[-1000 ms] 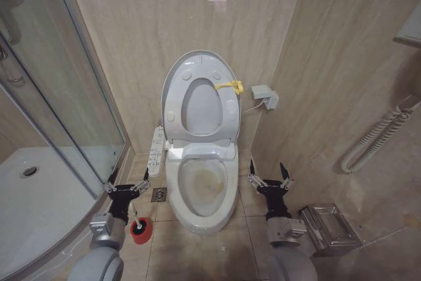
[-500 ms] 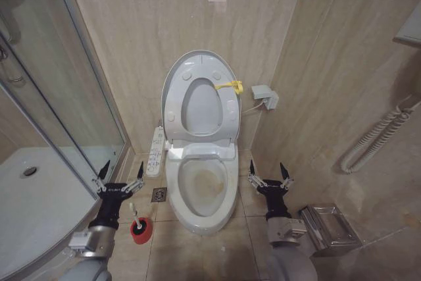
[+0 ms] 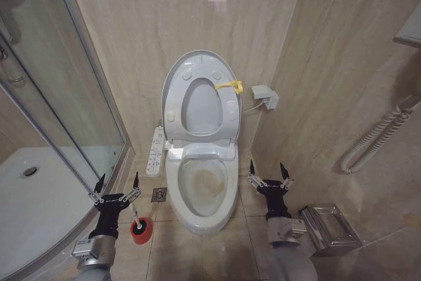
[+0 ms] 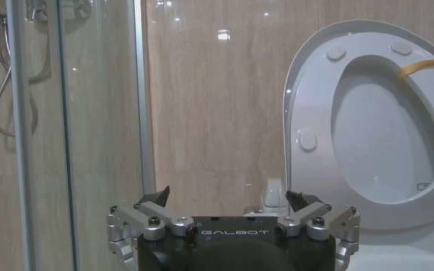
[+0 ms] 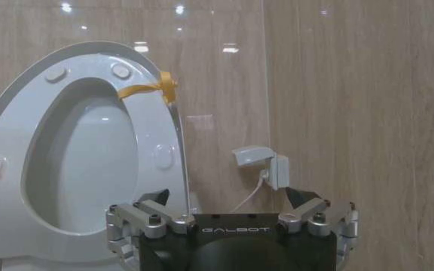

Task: Open the toilet lid, clean the toilet bowl with a toilet brush, close the toilet lid, and flush.

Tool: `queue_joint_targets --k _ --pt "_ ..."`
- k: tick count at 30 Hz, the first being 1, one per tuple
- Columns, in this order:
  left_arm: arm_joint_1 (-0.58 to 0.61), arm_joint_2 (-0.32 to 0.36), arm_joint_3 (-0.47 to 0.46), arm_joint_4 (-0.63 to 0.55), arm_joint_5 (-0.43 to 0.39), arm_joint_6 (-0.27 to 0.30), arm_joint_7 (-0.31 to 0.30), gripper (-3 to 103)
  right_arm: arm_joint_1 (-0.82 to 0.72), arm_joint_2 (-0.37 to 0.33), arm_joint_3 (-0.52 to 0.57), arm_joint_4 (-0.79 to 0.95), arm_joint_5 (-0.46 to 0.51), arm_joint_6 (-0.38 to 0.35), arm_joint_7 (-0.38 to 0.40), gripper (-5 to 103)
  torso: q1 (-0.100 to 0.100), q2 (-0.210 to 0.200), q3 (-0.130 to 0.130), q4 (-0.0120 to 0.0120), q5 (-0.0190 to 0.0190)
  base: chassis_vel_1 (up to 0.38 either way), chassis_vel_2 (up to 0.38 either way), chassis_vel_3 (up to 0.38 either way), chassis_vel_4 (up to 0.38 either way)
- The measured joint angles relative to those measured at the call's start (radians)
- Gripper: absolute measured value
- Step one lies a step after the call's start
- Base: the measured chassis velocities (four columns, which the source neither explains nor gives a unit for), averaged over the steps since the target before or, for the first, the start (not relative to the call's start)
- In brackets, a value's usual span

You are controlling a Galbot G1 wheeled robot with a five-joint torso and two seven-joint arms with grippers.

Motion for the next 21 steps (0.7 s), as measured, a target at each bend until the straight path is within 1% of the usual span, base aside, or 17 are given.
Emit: queue_joint_targets --k 2,4,7,9,14,21 --pt "-0.004 0.005 -0.001 0.0 -0.017 0.007 -0.005 100 0.0 0.0 0.0 0.0 0.0 0.0 0.0 100 0.0 0.0 0.0 0.0 0.0 0.0 0.0 0.0 0.0" --pt "-0.008 0.006 0.001 0.005 -0.017 0.005 -0.004 100 0.0 0.0 0.0 0.0 0.0 0.0 0.0 100 0.0 0.0 0.0 0.0 0.0 0.0 0.0 0.0 0.0" --pt "-0.011 0.003 0.007 0.022 0.006 -0.019 0.009 100 0.0 0.0 0.0 0.0 0.0 0.0 0.0 100 0.0 0.0 0.0 -0.0001 -0.0001 0.0 0.0 0.0 0.0" --pt "-0.01 0.001 0.009 0.024 0.011 -0.022 0.012 100 0.0 0.0 0.0 0.0 0.0 0.0 0.0 100 0.0 0.0 0.0 0.0 0.0 0.0 0.0 0.0 0.0" --pt "-0.003 -0.005 0.013 0.023 0.022 -0.023 0.031 100 0.0 0.0 0.0 0.0 0.0 0.0 0.0 100 0.0 0.0 0.0 0.0001 0.0 -0.019 0.019 0.024 -0.017" --pt "-0.006 -0.007 0.016 0.024 0.022 -0.024 0.032 100 0.0 0.0 0.0 0.0 0.0 0.0 0.0 100 0.0 0.0 0.0 0.0 0.0 -0.03 0.021 0.023 -0.023"
